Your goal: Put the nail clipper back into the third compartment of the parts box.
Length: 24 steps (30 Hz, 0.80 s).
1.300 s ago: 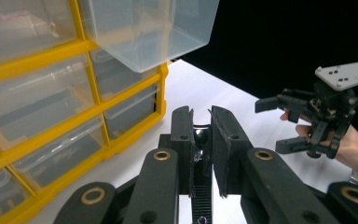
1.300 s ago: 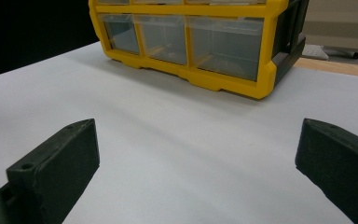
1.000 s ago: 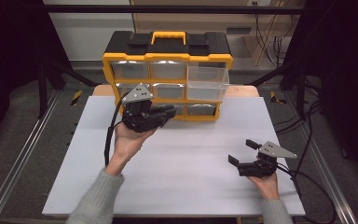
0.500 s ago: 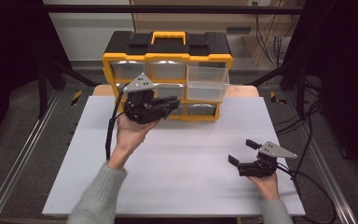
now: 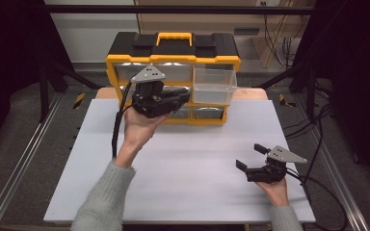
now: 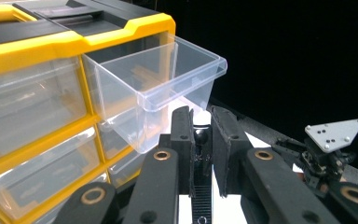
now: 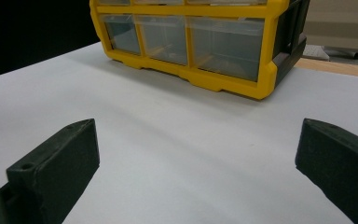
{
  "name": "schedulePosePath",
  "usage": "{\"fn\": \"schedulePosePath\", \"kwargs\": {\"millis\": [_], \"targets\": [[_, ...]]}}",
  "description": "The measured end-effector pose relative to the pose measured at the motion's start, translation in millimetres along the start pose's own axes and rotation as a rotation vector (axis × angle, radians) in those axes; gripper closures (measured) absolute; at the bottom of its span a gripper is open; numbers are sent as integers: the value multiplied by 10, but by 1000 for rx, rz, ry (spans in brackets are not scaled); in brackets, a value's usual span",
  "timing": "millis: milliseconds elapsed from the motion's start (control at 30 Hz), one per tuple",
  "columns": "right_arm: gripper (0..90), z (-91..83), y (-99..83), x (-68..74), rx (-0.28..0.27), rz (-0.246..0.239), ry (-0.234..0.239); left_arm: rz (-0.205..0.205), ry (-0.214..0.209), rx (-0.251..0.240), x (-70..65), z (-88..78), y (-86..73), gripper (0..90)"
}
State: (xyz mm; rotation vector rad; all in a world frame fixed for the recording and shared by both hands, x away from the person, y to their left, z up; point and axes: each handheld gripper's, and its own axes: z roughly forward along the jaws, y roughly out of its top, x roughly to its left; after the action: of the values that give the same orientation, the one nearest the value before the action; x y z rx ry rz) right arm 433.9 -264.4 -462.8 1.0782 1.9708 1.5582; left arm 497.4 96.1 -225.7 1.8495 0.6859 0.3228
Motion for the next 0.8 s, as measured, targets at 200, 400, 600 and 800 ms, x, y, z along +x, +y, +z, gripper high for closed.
{"fn": "schedulePosePath", "kwargs": {"millis": [200, 400, 600, 800], "targets": [[4, 1, 0, 1, -1, 1, 1, 8, 7, -2, 0, 35, 93, 791], [4, 4, -1, 3, 1, 6, 6, 15, 12, 1, 3, 92, 165, 791], [4, 4, -1, 3, -1, 6, 7, 16, 23, 8, 34, 160, 253, 791], [4, 5, -1, 1, 1, 5, 8, 15, 31, 12, 60, 227, 326, 791]]}}
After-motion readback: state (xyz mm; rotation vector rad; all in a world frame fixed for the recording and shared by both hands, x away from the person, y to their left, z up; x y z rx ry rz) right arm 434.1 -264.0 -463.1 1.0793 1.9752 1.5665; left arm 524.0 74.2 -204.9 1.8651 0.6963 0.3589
